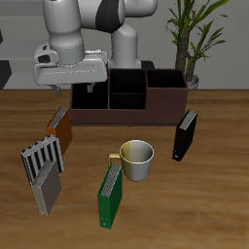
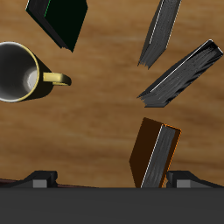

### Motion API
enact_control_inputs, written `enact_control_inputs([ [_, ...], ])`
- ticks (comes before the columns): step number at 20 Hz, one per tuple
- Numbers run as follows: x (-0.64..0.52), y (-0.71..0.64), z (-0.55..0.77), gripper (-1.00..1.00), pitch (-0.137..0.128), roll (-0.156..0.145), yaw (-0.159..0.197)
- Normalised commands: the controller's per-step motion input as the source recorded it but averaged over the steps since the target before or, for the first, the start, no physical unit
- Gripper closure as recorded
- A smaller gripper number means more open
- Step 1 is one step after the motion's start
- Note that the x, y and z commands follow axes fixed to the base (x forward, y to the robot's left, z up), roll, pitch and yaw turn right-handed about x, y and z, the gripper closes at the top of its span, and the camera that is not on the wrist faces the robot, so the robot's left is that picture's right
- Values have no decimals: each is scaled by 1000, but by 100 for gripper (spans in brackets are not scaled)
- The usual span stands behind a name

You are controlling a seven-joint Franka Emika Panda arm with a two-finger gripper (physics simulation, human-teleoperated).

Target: Place the orange book into the back desk caddy's back compartment

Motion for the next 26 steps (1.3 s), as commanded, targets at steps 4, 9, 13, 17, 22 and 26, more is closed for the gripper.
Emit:
enact_control_inputs([
  [4, -63, -615, -161, -100, -66, -65, 30],
  [9, -32, -248, -213, -100, -60, -42, -4],
  [13, -18, -116, -231, -100, -72, -10, -47],
  [17, 44, -124, -240, -100, -40, -15, -77],
  [22, 30, -81, -193, -100, -3, -9, -47],
  [26, 16, 104, -231, -100, -3, 18, -29],
])
